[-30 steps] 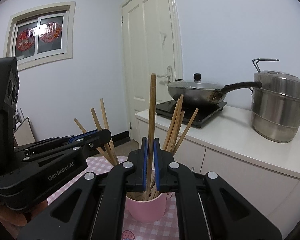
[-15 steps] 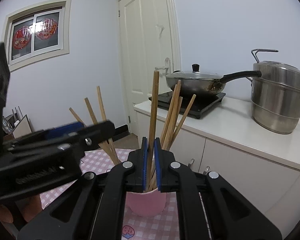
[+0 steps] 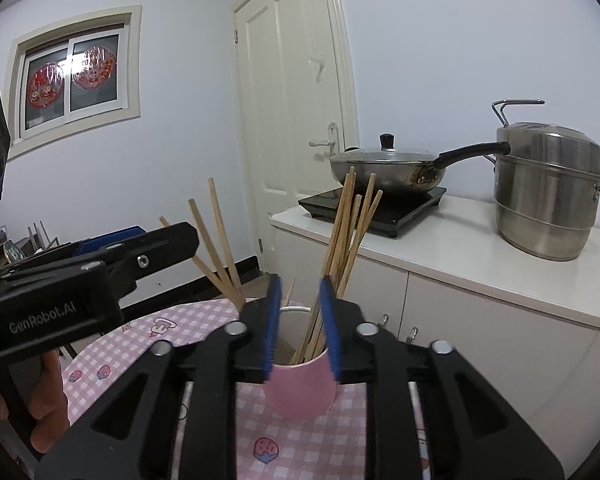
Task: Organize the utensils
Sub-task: 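Open both tools to release the chopsticks into the pink cup, then move the open left tool down to the loose chopstick on the tablecloth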
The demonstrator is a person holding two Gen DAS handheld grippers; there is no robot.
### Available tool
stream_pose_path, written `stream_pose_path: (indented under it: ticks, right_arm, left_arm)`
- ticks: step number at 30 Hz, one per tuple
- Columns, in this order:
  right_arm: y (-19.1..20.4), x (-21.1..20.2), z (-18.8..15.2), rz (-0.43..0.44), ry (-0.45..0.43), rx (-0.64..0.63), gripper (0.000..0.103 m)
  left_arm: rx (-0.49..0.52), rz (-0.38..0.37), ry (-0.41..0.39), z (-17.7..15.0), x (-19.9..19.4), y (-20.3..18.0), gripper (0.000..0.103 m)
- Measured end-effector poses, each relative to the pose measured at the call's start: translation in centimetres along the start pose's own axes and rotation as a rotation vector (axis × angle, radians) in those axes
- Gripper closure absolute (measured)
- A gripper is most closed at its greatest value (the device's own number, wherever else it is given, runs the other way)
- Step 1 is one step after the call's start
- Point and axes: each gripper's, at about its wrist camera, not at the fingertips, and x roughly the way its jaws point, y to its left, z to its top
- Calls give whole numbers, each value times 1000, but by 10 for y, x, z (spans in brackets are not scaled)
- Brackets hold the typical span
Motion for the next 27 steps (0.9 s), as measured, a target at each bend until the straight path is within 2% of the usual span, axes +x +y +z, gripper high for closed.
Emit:
stream_pose_path:
  ticks: [14,20,27]
  right_arm:
    - [9,-14,-15,22,-5,1,70]
    - [5,-13,-33,20,21,11,67]
    - [-10,0,-51,-4,72,13,66]
  left_arm:
    - [34,54,-1,-23,-37,35,31]
    - [13,86,45,-45,-34,64,30]
    - [-45,109,150,-67,-2,100,30]
